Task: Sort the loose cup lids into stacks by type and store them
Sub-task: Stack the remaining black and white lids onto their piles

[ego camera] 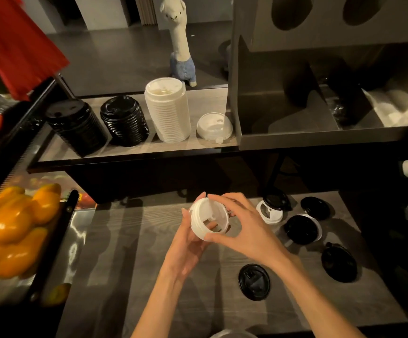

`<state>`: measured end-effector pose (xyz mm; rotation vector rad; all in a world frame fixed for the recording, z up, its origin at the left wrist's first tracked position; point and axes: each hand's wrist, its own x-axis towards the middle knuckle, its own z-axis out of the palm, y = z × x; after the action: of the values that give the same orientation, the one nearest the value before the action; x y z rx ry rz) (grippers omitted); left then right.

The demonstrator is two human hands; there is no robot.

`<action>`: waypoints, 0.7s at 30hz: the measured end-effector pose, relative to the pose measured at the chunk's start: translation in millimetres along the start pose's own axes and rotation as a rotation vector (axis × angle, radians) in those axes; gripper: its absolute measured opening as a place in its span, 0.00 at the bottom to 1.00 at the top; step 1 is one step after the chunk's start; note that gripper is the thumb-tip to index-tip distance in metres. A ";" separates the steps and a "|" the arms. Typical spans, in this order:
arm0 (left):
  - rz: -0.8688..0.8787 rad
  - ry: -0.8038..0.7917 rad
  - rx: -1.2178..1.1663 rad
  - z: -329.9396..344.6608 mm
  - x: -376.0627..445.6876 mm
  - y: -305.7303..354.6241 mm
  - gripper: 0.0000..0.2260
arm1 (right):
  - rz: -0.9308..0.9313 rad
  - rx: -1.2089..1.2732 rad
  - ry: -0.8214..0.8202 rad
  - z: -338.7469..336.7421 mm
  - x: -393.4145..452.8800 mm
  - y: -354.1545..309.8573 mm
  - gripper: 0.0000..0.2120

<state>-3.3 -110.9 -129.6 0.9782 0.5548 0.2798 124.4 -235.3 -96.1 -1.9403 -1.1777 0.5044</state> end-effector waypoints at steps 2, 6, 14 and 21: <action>0.014 -0.008 0.007 -3.9 -0.9 7.3 0.27 | -0.044 -0.045 -0.048 -2.6 7.8 -5.6 0.43; 0.042 0.016 0.065 -11.1 1.4 36.9 0.35 | -0.122 -0.092 -0.050 -15.8 32.7 -29.0 0.42; 0.240 0.048 0.109 1.7 10.3 151.2 0.33 | -0.279 -0.094 -0.024 -63.0 106.3 -111.6 0.41; 0.462 0.369 0.395 -8.5 32.5 207.1 0.15 | -0.246 -0.276 0.145 -107.1 202.9 -158.6 0.39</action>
<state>23.2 21.5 31.0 1.4511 0.7313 0.7961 207.9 -64.0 107.6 -1.9835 -1.4250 0.0720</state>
